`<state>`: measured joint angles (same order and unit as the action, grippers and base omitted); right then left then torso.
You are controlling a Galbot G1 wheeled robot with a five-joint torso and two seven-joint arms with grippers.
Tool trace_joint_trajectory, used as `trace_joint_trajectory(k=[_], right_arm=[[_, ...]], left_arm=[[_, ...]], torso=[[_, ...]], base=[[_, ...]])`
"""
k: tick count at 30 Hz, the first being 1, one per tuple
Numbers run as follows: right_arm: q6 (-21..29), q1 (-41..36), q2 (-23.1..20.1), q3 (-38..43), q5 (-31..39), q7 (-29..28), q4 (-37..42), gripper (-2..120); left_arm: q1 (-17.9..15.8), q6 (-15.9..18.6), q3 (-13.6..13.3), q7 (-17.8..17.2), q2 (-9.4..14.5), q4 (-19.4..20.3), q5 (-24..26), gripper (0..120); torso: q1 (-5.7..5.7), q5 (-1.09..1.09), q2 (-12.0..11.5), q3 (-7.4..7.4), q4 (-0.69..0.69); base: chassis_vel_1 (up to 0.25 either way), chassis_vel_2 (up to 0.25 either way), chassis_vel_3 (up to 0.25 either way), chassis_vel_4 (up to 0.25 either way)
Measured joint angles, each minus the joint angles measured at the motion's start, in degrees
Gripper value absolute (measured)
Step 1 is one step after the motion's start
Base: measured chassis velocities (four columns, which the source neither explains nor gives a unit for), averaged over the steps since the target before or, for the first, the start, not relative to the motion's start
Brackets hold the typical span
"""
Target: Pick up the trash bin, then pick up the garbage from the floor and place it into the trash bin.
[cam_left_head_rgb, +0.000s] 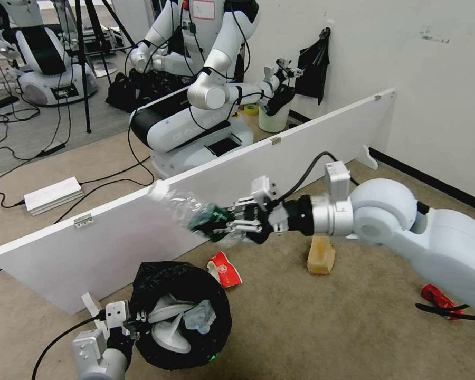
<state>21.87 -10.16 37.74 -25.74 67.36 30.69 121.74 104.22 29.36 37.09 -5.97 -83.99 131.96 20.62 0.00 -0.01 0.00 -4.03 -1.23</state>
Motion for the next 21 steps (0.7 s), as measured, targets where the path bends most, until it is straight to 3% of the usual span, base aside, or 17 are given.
trace_joint_trajectory(k=[12,21], right_arm=[[0.9,1.7,6.9,-6.2,-1.1,-0.6,-1.3,20],[1.1,1.5,8.8,-8.9,-2.2,-0.4,-3.2,20]], left_arm=[[-1.2,0.8,0.0,-0.1,0.0,1.0,1.5,0],[-2.1,1.5,0.7,-1.2,-0.2,1.2,3.6,0]], torso=[[0.0,0.0,0.0,0.0,0.01],[0.0,0.0,0.0,0.0,0.01]], base=[[0.0,0.0,0.0,0.0],[0.0,0.0,0.0,0.0]])
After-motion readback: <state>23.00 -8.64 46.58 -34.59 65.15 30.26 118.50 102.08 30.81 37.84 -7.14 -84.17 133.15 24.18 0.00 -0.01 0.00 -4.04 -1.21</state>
